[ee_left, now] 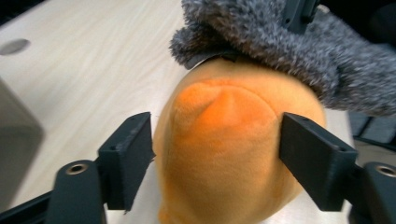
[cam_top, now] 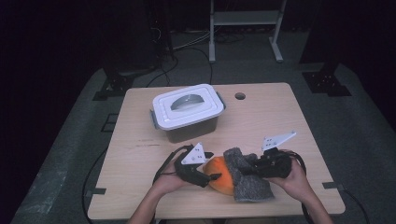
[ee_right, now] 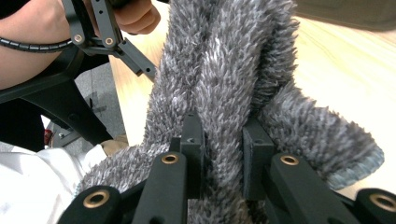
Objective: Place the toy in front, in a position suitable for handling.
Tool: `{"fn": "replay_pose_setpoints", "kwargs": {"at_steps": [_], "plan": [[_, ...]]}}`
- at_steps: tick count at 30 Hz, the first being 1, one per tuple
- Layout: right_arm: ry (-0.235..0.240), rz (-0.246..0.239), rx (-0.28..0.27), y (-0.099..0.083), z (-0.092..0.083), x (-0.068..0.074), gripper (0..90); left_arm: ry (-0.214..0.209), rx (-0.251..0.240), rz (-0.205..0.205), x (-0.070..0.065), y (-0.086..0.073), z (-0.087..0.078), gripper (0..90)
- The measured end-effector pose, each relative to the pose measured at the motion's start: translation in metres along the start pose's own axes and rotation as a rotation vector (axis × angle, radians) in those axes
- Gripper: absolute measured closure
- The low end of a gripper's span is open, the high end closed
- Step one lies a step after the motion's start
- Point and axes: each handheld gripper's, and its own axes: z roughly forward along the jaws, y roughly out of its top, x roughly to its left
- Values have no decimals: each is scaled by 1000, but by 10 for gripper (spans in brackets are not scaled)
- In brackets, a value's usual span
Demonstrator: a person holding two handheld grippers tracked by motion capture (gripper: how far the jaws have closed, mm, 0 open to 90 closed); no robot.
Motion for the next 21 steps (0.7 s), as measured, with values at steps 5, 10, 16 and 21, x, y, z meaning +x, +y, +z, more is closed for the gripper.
{"fn": "replay_pose_setpoints", "kwargs": {"at_steps": [5,10,16,21], "plan": [[-7,-31,15,4,4,6,741,-36,-13,28,-8,6,3,227],[-58,-97,-8,15,-1,22,745,-48,-21,93,-16,6,6,300],[-67,-133,7,19,7,28,745,-38,2,114,-15,3,5,344],[-50,-79,-9,7,3,11,744,-38,11,75,-6,-2,1,365]]}}
